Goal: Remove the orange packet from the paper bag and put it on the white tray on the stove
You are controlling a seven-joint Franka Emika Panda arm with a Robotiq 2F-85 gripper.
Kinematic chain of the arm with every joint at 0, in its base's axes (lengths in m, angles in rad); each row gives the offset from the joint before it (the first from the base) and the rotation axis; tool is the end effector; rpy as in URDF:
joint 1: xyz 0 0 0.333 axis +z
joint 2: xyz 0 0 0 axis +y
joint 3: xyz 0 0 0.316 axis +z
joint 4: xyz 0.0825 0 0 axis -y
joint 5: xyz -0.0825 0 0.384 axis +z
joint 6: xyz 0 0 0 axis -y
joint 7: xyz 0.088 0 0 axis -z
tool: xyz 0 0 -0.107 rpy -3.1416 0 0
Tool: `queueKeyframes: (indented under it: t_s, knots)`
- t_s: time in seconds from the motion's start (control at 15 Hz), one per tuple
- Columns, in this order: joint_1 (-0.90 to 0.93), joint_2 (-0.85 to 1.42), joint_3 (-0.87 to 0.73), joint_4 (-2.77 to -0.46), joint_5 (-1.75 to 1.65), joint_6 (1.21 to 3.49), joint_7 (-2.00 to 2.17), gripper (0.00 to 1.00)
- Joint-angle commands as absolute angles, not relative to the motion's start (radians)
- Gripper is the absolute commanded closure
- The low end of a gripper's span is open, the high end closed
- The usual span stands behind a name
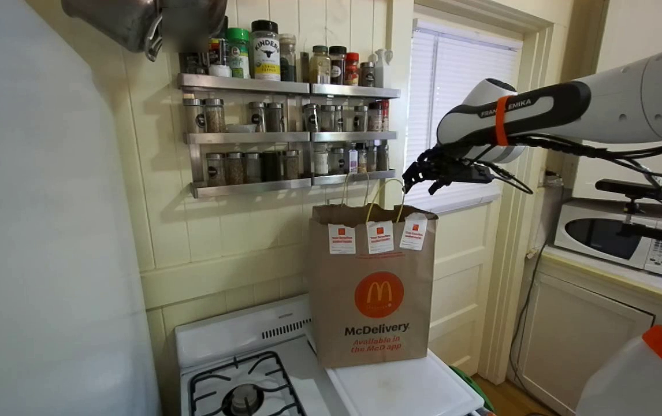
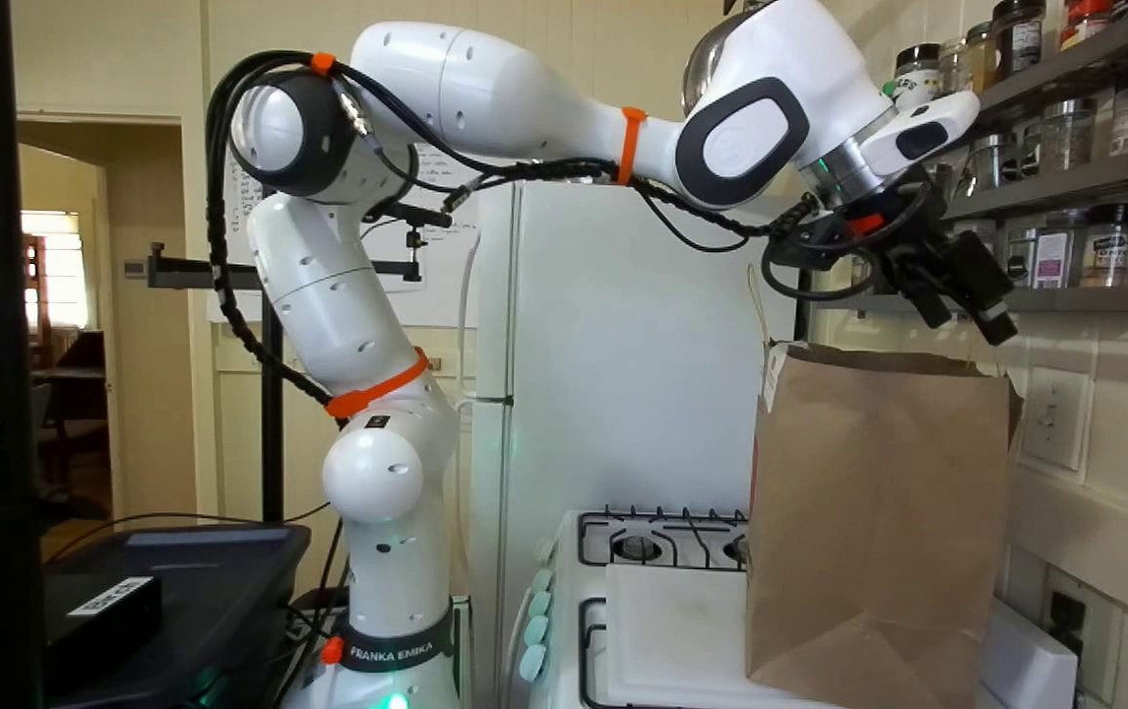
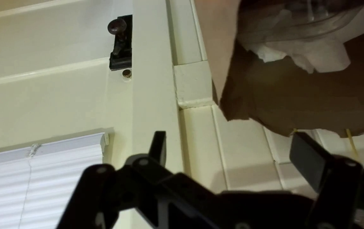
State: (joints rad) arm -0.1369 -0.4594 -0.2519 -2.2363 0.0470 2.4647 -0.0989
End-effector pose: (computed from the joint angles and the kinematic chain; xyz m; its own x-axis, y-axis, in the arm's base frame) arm 0.4243 -0.1958 0.6205 0.7241 -0.2834 0.6287 -0.2907 -0.9521 -0.0944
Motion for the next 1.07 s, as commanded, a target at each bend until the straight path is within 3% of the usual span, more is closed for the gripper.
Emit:
queueKeyframes:
  t_s: [0.0,1.0]
  knots:
    - [-0.124,-0.466,-0.219,-2.193,0.076,2.345,-0.080,0.00]
    - [-0.049,-0.309,-0.226,-2.046,0.299,1.992,-0.171,0.00]
